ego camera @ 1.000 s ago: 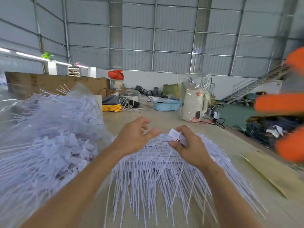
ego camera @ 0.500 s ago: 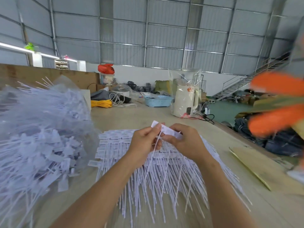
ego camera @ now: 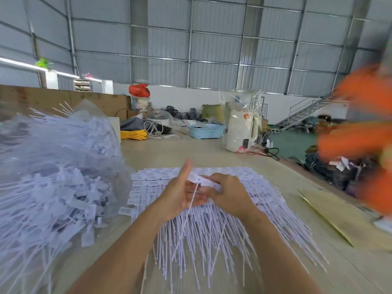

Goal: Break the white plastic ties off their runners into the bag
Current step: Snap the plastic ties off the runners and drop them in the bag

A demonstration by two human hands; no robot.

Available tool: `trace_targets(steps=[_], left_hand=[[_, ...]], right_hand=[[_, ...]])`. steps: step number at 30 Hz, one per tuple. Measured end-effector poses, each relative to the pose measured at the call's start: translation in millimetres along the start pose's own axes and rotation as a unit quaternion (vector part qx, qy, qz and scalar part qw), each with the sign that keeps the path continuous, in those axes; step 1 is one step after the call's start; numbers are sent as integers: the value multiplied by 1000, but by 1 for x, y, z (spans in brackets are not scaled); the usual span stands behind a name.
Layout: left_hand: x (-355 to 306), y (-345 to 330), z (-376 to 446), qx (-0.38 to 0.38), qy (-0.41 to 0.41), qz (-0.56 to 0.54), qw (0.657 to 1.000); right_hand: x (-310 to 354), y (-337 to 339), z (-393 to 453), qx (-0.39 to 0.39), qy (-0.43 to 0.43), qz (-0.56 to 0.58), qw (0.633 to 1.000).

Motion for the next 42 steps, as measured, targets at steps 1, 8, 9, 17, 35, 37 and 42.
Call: trace_targets(steps=[1,8,9,17,35,37,42], left_hand=[[2,1,1,-36,-19,41,998],[6,4,3,-115,-125,175,970],[6,3,3,-116,-135,196,964],[6,10,11,-185,-88,317,926],[7,1,8,-44,-87,15,995],[3,-2,7,-39,-87,29,995],[2,0,0,-121,-185,220,950]], right_hand=[[-1,-4,0,-7,2,-4,1000],[-6,-11,-3,26,-11,-26,999],[-6,-11,-3,30,-10,-24,999],[-2,-11,-3,17,-9,-85,996],[36,4,0,26,28,116,993],[31,-1,0,35,-1,61,997],[24,-3,0,6,-10,104,995]])
Point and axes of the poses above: each hand's wrist, its own z-axis towards the middle knuckle, its own y-axis out of the back of the hand, x = y × z, the point moved 3 cm from there along z, towards the middle knuckle, and after that the axes turned 15 degrees about z, right-handed, at the moved point
